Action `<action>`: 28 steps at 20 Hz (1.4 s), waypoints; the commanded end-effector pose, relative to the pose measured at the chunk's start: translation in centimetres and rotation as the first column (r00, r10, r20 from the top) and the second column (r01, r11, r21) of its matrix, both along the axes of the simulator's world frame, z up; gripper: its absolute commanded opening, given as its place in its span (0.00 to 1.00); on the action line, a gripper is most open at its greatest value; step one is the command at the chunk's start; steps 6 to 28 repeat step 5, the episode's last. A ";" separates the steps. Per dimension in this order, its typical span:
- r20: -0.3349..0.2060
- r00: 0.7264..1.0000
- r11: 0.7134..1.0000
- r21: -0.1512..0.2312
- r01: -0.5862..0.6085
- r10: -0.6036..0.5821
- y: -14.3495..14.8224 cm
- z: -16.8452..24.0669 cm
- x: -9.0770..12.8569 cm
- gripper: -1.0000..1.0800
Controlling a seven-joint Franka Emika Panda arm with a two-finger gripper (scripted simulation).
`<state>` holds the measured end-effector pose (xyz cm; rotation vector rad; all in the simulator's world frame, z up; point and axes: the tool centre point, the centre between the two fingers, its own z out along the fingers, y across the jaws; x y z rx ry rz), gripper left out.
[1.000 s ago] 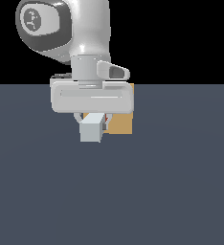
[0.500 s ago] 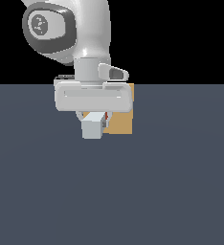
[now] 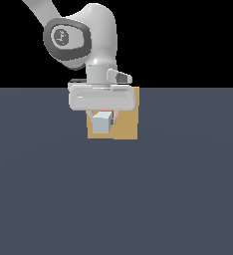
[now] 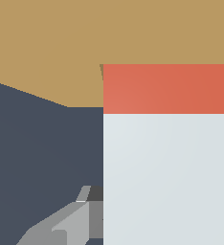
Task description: Insert the peg into the horizontal hole in a box.
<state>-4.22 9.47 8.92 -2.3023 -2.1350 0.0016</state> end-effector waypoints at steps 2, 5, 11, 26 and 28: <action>0.005 1.000 1.000 0.000 0.002 -0.002 1.3 0.2 0.3 0.00; 0.005 1.000 1.000 0.000 0.002 -0.002 1.6 0.2 0.4 0.00; 0.005 1.000 1.000 0.000 0.002 -0.002 1.6 0.2 0.4 0.00; 0.005 1.000 1.000 0.000 0.002 -0.002 1.6 0.2 0.4 0.00; 0.005 1.000 1.000 0.000 0.002 -0.002 1.6 0.2 0.4 0.00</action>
